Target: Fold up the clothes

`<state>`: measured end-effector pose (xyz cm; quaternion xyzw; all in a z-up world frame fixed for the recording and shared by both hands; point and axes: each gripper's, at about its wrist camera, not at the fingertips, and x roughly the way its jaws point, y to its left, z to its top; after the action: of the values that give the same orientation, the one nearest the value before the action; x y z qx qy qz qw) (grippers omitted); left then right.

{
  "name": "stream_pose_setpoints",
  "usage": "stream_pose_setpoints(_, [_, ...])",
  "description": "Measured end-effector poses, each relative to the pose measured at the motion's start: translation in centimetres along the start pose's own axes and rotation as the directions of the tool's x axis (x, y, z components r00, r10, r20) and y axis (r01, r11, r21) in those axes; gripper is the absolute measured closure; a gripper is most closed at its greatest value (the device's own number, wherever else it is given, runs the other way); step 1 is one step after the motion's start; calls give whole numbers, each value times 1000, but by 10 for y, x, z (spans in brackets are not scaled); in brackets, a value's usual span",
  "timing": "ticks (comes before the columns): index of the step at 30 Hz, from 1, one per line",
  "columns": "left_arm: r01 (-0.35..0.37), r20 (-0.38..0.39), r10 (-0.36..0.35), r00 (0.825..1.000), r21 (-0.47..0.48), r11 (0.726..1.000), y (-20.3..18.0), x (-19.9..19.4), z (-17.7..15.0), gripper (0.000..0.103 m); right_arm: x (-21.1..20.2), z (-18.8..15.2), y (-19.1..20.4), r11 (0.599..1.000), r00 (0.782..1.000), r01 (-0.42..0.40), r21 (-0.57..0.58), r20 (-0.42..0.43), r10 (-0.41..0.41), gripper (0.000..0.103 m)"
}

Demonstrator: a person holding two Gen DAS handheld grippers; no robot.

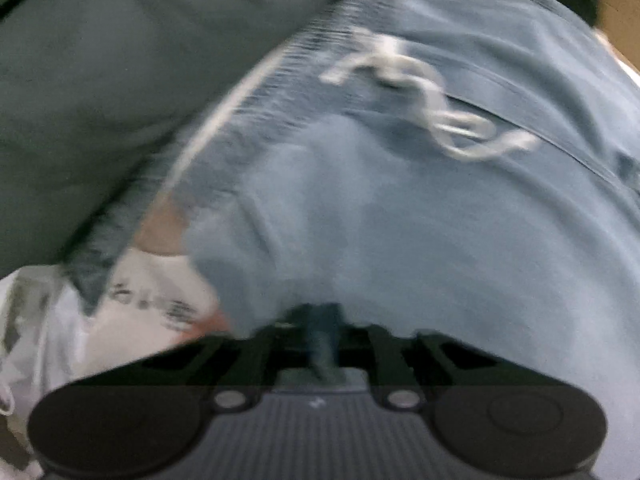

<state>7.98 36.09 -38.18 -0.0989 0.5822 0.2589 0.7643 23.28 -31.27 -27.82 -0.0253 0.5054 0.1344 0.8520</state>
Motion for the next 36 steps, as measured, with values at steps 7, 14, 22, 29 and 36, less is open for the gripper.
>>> stream_pose_setpoints(7, [18, 15, -17, 1000, -103, 995, 27, -13, 11, 99, -1, 46, 31, 977, 998, -60, -204, -34, 54, 54])
stream_pose_setpoints(14, [138, 80, -130, 988, -101, 985, 17, -36, 32, 93, -4, 95, 78, 923, 990, -129, -361, -102, 99, 54])
stream_pose_setpoints(22, [128, 54, -125, 991, -64, 990, 4, 10, 66, 92, -12, 122, 114, 911, 984, -145, -385, -153, 92, 54])
stream_pose_setpoints(29, [69, 46, -65, 997, -93, 993, 13, 43, 78, 100, -5, 103, 140, 945, 984, -124, -301, -163, 77, 54])
stream_pose_setpoints(36, [51, 71, -51, 996, 5, 999, 12, 41, 74, 99, 13, 26, 178, 972, 973, -148, -182, -201, 110, 54])
